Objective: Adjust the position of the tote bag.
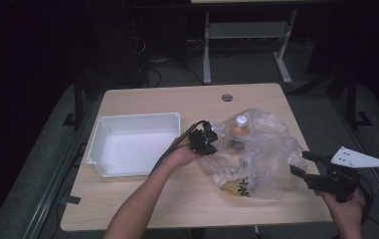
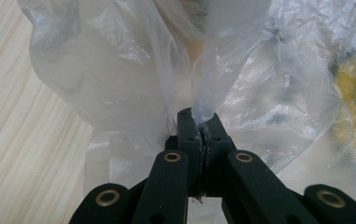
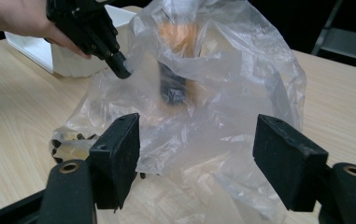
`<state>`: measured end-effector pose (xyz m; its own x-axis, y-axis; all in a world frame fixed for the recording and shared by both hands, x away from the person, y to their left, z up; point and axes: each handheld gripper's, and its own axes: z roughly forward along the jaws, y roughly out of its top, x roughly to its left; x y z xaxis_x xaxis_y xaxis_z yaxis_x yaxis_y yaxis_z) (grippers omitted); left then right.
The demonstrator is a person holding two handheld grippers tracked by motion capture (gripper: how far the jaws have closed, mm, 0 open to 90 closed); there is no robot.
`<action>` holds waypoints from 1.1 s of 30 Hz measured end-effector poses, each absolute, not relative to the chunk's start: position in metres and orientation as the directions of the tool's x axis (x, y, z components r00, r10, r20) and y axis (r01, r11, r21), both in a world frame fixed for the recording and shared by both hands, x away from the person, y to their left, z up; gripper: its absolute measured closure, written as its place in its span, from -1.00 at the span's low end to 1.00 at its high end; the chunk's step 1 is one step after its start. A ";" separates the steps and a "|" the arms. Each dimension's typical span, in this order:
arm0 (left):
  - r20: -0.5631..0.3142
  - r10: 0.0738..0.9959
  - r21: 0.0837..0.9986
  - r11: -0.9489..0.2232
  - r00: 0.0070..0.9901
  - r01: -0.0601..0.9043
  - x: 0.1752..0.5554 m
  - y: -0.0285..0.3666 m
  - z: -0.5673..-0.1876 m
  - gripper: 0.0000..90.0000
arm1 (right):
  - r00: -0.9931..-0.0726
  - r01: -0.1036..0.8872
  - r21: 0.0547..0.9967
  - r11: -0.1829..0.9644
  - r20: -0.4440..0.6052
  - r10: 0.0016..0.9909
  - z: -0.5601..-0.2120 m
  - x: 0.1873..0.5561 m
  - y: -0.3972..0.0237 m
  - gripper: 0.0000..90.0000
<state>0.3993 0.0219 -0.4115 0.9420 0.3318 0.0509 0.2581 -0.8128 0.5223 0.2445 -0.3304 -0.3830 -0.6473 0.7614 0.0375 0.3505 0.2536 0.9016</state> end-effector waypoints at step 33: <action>0.004 0.296 0.684 -0.698 0.955 0.213 0.391 0.031 -0.333 0.02 | -0.615 0.400 0.886 0.235 0.069 0.786 -0.391 0.251 -0.342 -0.19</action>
